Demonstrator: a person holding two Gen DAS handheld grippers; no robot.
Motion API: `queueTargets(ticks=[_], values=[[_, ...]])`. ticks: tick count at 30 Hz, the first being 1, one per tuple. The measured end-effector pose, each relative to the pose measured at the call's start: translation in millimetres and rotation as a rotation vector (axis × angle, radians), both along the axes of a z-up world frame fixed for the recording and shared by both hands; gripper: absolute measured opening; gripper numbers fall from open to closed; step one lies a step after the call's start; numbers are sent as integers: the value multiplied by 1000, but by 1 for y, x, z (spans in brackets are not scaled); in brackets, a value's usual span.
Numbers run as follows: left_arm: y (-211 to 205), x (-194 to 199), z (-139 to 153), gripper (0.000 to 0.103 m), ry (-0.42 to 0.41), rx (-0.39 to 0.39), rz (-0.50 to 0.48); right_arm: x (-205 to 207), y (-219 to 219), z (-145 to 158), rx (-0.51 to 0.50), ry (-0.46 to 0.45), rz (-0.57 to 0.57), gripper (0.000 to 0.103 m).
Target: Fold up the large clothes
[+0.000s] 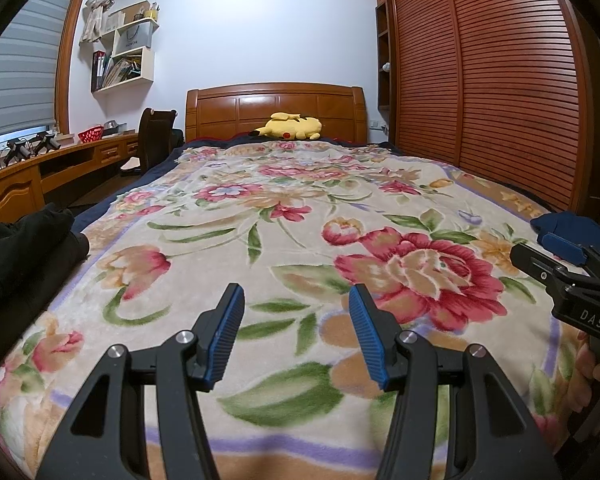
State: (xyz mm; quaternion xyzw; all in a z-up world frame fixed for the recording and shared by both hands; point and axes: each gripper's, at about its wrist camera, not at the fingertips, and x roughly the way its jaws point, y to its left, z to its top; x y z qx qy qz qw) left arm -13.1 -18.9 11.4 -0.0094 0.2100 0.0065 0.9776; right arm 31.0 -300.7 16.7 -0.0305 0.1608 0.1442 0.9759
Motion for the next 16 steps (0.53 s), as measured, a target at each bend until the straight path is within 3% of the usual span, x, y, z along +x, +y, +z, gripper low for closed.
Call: queueTargets(ticks=[16], values=[[0,0,0,54,-1,-1,1,0,0,-1,-1,-1,0,86]])
